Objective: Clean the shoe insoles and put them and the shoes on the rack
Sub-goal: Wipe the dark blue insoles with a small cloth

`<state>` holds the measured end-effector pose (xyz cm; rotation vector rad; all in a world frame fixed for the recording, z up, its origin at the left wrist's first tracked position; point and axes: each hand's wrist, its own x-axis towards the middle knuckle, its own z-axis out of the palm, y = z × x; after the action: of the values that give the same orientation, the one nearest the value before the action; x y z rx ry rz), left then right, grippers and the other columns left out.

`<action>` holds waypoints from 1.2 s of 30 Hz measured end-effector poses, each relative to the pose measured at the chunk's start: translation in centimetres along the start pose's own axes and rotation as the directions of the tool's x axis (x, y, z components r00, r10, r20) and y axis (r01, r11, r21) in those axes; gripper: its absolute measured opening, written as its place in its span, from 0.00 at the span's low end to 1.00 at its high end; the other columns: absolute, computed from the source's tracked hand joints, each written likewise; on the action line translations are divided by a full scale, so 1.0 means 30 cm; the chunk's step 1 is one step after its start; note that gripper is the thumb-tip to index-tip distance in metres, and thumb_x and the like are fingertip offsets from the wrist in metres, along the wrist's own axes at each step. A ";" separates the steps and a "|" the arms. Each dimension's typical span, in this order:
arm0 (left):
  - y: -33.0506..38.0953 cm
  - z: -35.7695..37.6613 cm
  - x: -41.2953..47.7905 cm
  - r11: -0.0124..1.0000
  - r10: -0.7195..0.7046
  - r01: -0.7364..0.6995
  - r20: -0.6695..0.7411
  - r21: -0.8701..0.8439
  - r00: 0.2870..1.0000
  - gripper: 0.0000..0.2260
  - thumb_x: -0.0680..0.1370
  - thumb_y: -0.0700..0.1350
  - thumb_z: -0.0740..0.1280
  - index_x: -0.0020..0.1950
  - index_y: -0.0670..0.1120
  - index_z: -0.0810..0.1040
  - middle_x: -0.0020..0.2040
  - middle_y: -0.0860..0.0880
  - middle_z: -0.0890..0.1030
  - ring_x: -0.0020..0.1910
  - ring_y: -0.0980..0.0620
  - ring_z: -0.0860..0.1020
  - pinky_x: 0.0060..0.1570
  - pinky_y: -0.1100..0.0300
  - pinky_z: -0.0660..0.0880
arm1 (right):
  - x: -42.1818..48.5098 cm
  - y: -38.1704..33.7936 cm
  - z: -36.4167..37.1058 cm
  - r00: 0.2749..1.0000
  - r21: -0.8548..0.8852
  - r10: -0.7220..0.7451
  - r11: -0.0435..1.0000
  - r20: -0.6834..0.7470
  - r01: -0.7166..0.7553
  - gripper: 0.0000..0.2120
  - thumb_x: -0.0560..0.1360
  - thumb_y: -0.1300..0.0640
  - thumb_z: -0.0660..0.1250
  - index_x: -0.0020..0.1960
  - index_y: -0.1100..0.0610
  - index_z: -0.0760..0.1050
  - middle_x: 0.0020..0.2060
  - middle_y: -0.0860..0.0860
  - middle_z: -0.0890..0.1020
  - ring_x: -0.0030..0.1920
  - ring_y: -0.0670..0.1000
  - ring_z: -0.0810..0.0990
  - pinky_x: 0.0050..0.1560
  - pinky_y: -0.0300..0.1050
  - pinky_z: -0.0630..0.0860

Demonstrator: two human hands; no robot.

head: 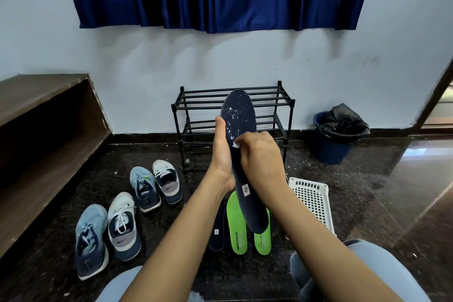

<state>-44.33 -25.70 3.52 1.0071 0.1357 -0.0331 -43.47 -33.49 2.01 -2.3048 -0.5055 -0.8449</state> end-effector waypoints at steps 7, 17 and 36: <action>0.024 -0.016 0.006 0.999 0.020 -0.018 -0.034 0.040 0.999 0.37 0.79 0.69 0.47 0.54 0.40 0.81 0.49 0.41 0.83 0.46 0.46 0.80 0.52 0.54 0.77 | -0.058 -0.031 0.009 0.996 0.032 -0.058 0.998 0.067 0.056 0.09 0.67 0.64 0.59 0.39 0.59 0.78 0.32 0.53 0.80 0.38 0.56 0.75 0.35 0.45 0.72; 0.007 0.009 -0.006 0.999 -0.034 0.035 0.022 -0.026 0.999 0.32 0.77 0.70 0.50 0.49 0.46 0.81 0.43 0.48 0.83 0.39 0.51 0.81 0.44 0.58 0.77 | 0.004 0.012 -0.016 0.999 -0.013 -0.030 0.999 0.031 0.030 0.08 0.68 0.69 0.63 0.40 0.60 0.78 0.33 0.54 0.79 0.40 0.57 0.75 0.34 0.49 0.75; 0.010 -0.006 0.008 1.000 -0.001 0.001 -0.020 -0.003 1.000 0.34 0.79 0.68 0.48 0.50 0.42 0.81 0.44 0.45 0.83 0.42 0.49 0.80 0.45 0.58 0.76 | -0.038 -0.005 -0.006 0.987 -0.007 -0.035 0.999 0.155 0.036 0.11 0.69 0.65 0.59 0.42 0.60 0.80 0.36 0.55 0.81 0.43 0.57 0.75 0.37 0.48 0.75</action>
<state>-44.08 -25.37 3.64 1.0045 0.1546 -0.0235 -44.45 -33.64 1.40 -2.3889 -0.6126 -0.6897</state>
